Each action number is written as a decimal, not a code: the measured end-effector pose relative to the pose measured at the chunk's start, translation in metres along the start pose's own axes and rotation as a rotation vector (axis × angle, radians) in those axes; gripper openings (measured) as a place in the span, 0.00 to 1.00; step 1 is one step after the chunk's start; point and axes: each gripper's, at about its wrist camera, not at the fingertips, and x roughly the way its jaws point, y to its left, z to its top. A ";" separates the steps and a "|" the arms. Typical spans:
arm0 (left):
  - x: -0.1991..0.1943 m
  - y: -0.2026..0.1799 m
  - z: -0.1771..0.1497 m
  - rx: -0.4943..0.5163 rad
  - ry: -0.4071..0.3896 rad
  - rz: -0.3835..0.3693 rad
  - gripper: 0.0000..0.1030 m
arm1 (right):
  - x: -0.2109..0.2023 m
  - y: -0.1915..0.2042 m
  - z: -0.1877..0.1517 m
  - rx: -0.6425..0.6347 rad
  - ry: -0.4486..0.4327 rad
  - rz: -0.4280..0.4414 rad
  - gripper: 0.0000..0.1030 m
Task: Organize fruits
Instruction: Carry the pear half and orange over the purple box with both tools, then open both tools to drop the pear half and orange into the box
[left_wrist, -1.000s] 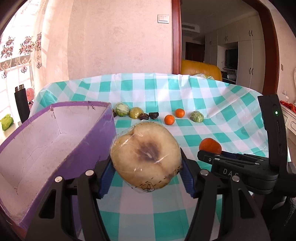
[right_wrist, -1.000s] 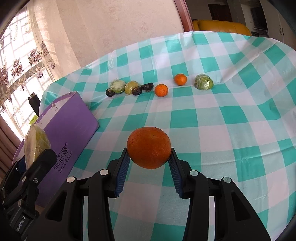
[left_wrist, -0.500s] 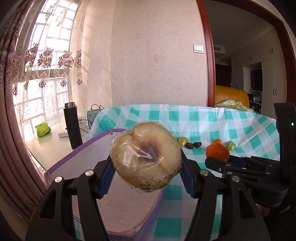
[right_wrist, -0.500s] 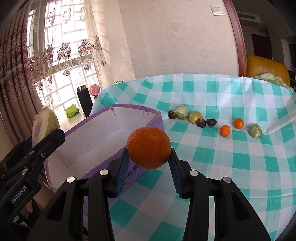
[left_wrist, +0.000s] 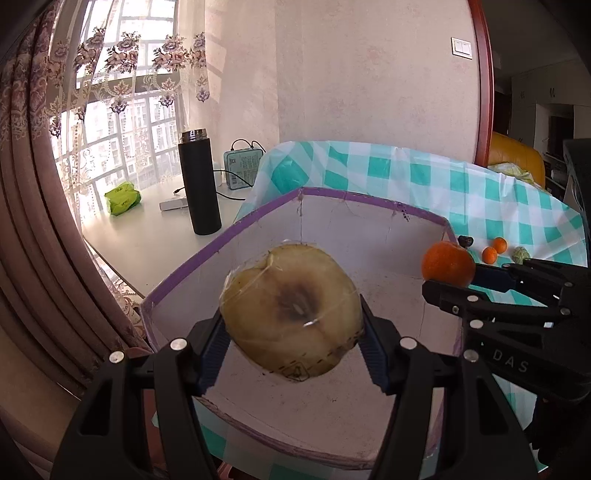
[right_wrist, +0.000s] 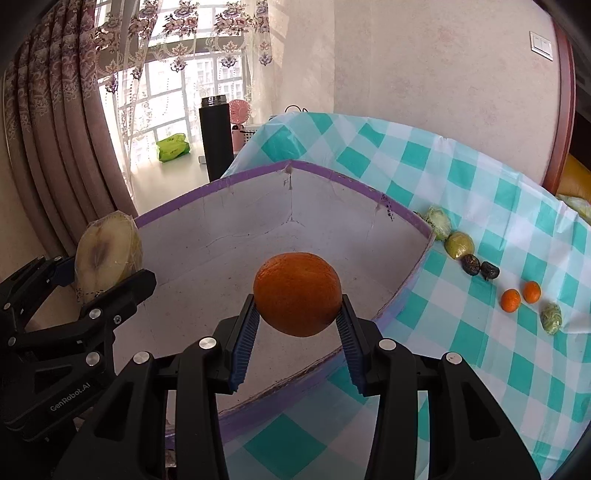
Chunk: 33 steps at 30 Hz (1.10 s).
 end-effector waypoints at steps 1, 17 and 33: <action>0.004 -0.001 -0.001 0.011 0.016 0.003 0.61 | 0.008 0.001 0.001 -0.013 0.030 -0.005 0.42; 0.074 0.010 -0.008 0.103 0.344 0.010 0.62 | 0.104 0.040 0.008 -0.386 0.400 -0.232 0.43; 0.077 0.003 -0.009 0.147 0.378 0.016 0.83 | 0.102 0.039 0.008 -0.394 0.379 -0.217 0.81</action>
